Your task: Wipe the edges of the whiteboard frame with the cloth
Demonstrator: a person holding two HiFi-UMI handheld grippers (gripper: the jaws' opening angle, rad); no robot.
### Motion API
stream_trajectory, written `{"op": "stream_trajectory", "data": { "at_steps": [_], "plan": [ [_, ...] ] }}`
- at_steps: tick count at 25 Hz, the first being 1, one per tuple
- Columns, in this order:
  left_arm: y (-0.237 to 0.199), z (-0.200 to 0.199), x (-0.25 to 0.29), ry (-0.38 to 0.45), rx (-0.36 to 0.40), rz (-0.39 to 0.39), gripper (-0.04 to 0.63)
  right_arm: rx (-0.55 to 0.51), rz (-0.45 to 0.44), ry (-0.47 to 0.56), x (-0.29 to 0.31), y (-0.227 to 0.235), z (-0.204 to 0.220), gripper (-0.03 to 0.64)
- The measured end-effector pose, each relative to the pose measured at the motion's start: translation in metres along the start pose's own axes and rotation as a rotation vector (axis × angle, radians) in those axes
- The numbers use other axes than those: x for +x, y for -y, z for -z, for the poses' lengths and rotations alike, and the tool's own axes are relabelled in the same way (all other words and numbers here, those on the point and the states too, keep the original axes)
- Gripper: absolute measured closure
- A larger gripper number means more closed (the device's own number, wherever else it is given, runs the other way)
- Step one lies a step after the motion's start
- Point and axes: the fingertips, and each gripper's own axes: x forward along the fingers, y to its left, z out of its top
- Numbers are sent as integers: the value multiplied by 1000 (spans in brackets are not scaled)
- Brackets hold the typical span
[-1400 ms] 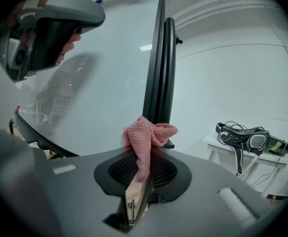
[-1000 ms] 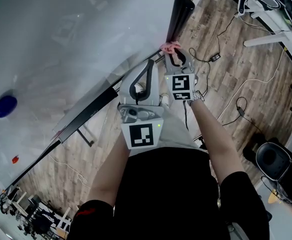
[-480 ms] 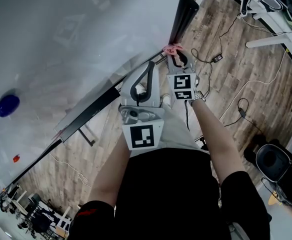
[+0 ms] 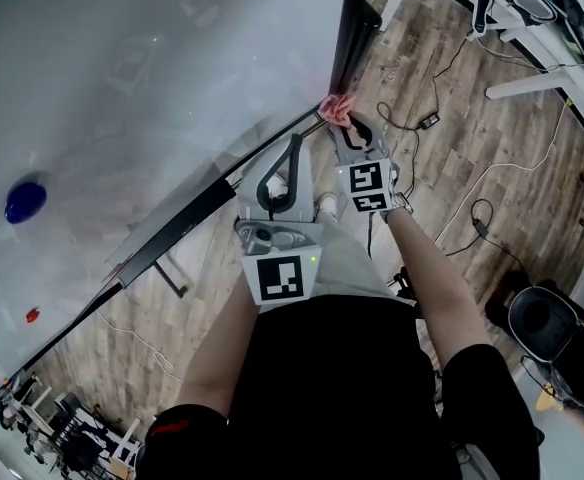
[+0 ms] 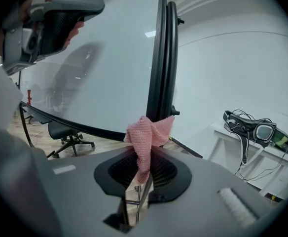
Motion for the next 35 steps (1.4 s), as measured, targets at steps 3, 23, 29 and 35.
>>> {"op": "stream_trajectory", "data": {
  "at_steps": [3,23,29,35],
  "plan": [
    [0,0,-2,-3,3,0,594,3,10,1,-10,10,5,565],
    [8,-23,-23,5,33,2,595,20,45,192,-97,50,-67,565],
    [3,-34,-33,0,28,-25,594,40,44,252,-130,47,-93,565],
    [-5,-49,-35,22,47,-32,595,45,30,287,-151,51,-116,565]
  ]
}}
